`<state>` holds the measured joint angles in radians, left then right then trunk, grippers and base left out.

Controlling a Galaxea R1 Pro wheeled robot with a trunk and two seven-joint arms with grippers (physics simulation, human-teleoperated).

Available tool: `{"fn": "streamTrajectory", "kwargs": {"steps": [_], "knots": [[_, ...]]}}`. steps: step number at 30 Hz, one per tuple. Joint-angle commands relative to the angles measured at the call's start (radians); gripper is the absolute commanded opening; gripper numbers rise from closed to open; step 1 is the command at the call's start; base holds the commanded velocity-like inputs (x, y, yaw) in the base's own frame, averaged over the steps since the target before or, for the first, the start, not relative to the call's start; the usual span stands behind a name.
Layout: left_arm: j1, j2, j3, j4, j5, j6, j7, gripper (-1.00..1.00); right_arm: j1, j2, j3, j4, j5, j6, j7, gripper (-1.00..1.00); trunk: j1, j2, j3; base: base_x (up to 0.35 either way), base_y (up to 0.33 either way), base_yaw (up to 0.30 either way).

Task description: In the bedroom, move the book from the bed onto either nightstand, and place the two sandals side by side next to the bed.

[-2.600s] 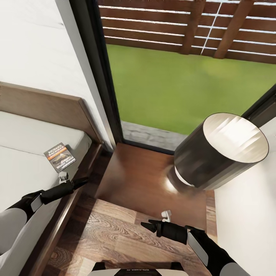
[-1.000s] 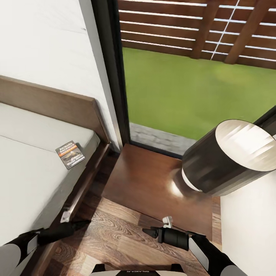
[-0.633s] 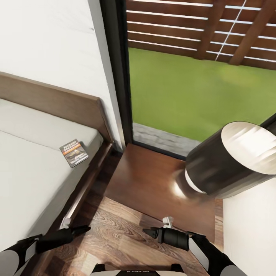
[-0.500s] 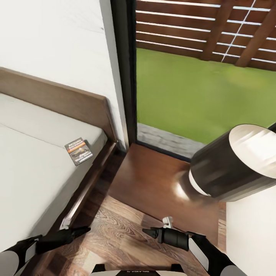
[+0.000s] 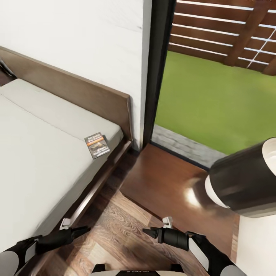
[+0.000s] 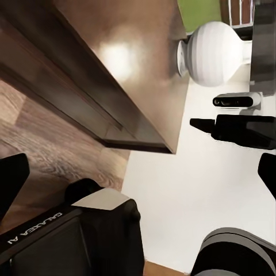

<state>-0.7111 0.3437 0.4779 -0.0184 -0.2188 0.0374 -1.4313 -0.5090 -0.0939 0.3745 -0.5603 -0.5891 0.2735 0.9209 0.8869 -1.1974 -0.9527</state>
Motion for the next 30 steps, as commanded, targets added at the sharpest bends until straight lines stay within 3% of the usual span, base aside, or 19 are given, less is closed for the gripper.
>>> {"fn": "streamTrajectory", "kwargs": {"steps": [1, 23, 26, 30], "knots": [[-0.001, 0.000, 0.008, 0.000, -0.010, 0.004, -0.003, 1.00, 0.000, -0.001, 0.004, -0.001, -0.011, 0.009, -0.001, 1.00, 0.000, 0.000, -0.001, 0.000, 0.000, 0.290], [-0.001, -0.019, 0.007, 0.001, -0.010, 0.004, -0.002, 1.00, 0.000, -0.001, 0.004, -0.001, -0.011, 0.009, -0.001, 1.00, 0.000, 0.000, -0.004, 0.000, 0.000, 0.290], [-0.001, -0.051, 0.006, 0.001, -0.010, 0.004, -0.002, 1.00, 0.000, -0.001, 0.004, -0.001, -0.011, 0.009, -0.001, 1.00, 0.000, 0.000, -0.005, 0.000, 0.000, 0.243], [-0.001, -0.129, 0.007, -0.001, -0.013, 0.005, 0.017, 1.00, 0.000, -0.001, 0.004, -0.001, -0.011, 0.009, -0.001, 1.00, 0.000, 0.000, -0.005, 0.000, 0.000, 0.078]]}}
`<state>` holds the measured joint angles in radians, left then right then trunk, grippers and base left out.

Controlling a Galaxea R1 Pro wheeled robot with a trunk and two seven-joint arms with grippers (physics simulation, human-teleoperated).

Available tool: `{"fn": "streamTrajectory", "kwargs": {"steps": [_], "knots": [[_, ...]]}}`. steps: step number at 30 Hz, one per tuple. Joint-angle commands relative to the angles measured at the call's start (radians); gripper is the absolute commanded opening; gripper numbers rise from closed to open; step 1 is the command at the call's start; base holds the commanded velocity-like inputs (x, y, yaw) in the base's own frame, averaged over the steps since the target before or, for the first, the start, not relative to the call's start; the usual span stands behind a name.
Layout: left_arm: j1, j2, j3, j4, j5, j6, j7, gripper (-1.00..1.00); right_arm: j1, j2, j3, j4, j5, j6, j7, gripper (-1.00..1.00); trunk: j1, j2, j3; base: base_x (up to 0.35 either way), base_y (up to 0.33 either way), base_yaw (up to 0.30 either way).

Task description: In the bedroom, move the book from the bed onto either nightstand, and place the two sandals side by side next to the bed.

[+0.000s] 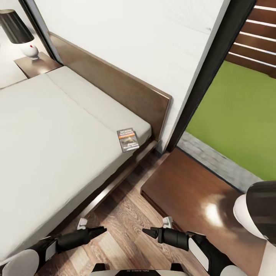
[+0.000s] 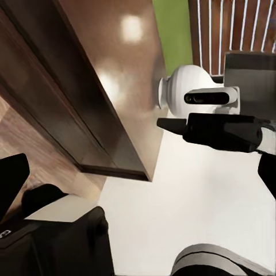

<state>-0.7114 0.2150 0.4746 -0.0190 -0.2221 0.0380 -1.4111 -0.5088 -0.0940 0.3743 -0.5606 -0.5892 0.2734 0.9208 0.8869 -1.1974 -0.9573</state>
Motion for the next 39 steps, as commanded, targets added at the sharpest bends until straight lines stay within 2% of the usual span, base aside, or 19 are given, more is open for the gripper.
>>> {"fn": "streamTrajectory", "kwargs": {"steps": [1, 7, 12, 32, 39], "knots": [[0.000, -0.012, 0.010, -0.001, -0.010, 0.005, 0.007, 1.00, 0.000, -0.001, 0.005, -0.001, -0.011, 0.009, 0.000, 1.00, 0.000, 0.000, -0.001, 0.000, 0.000, 0.023], [0.000, -0.054, 0.009, -0.001, -0.011, 0.008, 0.035, 1.00, 0.000, -0.001, 0.005, -0.001, -0.011, 0.009, 0.000, 1.00, 0.000, 0.000, -0.001, 0.000, 0.000, 0.008], [0.000, -0.064, 0.010, -0.001, -0.010, 0.008, 0.038, 1.00, 0.000, -0.001, 0.005, -0.001, -0.011, 0.009, 0.000, 1.00, 0.000, 0.000, -0.001, 0.000, 0.000, 0.000], [0.000, -0.065, 0.011, 0.000, -0.008, 0.008, 0.043, 1.00, 0.000, 0.000, 0.005, -0.001, -0.011, 0.009, 0.000, 1.00, 0.000, 0.000, 0.000, 0.000, 0.000, 0.000], [0.000, -0.065, 0.010, 0.000, -0.008, 0.008, 0.042, 1.00, 0.000, 0.000, 0.005, -0.001, -0.011, 0.009, 0.000, 1.00, 0.000, 0.000, 0.009, 0.000, 0.000, 0.000]]}}
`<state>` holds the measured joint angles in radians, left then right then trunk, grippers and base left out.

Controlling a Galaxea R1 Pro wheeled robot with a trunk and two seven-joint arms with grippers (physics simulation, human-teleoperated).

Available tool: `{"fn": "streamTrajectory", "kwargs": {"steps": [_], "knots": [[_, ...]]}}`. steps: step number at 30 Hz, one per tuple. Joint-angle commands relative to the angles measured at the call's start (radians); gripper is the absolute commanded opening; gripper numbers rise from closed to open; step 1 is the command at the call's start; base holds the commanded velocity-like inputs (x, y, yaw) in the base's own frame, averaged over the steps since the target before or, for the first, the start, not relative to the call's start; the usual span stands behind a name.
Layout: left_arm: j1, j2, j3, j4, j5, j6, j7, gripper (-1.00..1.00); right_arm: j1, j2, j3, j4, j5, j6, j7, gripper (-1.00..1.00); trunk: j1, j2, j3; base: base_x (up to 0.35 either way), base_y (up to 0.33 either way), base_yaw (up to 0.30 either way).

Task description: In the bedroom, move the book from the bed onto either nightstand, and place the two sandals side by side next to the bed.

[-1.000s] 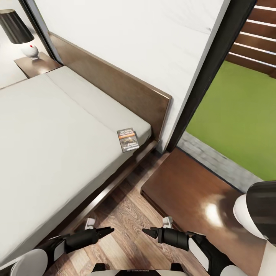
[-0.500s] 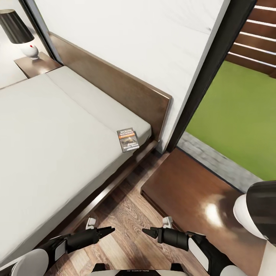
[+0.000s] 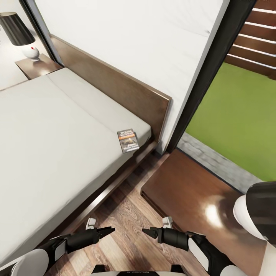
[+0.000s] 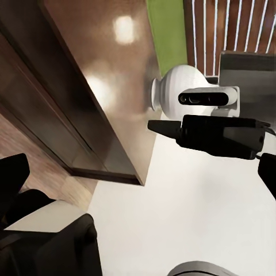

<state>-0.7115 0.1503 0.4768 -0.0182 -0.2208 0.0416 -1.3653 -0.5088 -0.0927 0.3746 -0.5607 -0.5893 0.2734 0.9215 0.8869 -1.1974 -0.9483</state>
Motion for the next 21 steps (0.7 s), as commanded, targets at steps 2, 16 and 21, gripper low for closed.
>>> {"fn": "streamTrajectory", "kwargs": {"steps": [2, 16, 21], "knots": [[0.000, 0.000, 0.009, 0.000, -0.009, 0.004, -0.004, 1.00, -0.001, -0.001, 0.005, -0.001, -0.011, 0.009, -0.001, 1.00, 0.000, 0.000, 0.003, 0.000, 0.000, 0.000], [-0.015, 0.035, 0.012, -0.086, -0.008, 0.124, -0.102, 1.00, -0.001, -0.001, 0.005, 0.001, -0.011, 0.009, -0.001, 1.00, 0.000, 0.000, 0.009, 0.000, 0.000, 0.000], [-0.020, 0.040, 0.015, -0.497, -0.002, 0.438, -0.153, 1.00, -0.001, -0.001, 0.005, 0.001, -0.011, 0.009, -0.001, 1.00, 0.000, 0.000, 0.009, 0.000, 0.000, 0.000]]}}
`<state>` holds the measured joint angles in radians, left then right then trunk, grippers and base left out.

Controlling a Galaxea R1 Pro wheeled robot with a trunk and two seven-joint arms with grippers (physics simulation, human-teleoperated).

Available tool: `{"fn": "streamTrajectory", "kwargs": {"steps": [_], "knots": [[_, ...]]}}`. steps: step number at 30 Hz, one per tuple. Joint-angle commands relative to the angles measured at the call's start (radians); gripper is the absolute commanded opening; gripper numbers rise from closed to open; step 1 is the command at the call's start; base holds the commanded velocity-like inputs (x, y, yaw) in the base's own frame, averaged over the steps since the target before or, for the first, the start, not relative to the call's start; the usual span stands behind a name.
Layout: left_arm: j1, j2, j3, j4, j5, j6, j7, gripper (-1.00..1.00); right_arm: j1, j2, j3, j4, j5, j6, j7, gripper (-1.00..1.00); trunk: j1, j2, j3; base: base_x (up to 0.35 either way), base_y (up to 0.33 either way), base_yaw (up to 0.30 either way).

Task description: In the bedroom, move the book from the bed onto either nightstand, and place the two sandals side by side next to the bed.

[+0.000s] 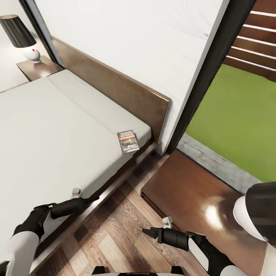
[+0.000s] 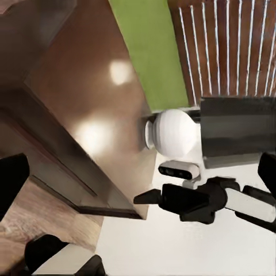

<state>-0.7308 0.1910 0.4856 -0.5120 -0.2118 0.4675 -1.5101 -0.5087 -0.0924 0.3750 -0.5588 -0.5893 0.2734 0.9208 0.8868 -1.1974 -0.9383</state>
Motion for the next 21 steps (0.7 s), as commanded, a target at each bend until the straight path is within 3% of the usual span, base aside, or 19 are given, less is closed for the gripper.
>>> {"fn": "streamTrajectory", "kwargs": {"steps": [1, 3, 10, 15, 21], "knots": [[-0.001, -0.001, 0.006, -0.027, -0.010, 0.031, -0.020, 1.00, -0.001, -0.001, 0.005, -0.001, -0.011, 0.009, 0.000, 1.00, 0.000, 0.000, -0.001, 0.000, 0.000, 0.000], [-0.001, 0.000, 0.006, -0.088, -0.008, 0.080, -0.059, 1.00, -0.001, -0.001, 0.005, 0.000, -0.011, 0.009, 0.000, 1.00, 0.000, 0.000, -0.001, 0.000, 0.000, 0.000], [-0.001, 0.004, 0.015, -0.145, 0.018, 0.109, -0.061, 1.00, -0.001, -0.001, 0.005, 0.008, -0.011, 0.009, 0.000, 1.00, 0.000, 0.000, -0.001, 0.000, 0.000, 0.000], [0.000, 0.004, 0.077, -0.151, 0.023, 0.104, -0.061, 1.00, -0.001, -0.003, 0.004, 0.019, -0.011, 0.009, 0.000, 1.00, 0.000, 0.000, -0.001, 0.000, 0.000, 0.000], [0.004, 0.043, 0.083, -0.150, 0.018, 0.103, -0.061, 1.00, -0.001, -0.003, 0.000, 0.020, -0.011, 0.009, 0.000, 1.00, 0.000, 0.000, -0.001, 0.000, 0.000, 0.000]]}}
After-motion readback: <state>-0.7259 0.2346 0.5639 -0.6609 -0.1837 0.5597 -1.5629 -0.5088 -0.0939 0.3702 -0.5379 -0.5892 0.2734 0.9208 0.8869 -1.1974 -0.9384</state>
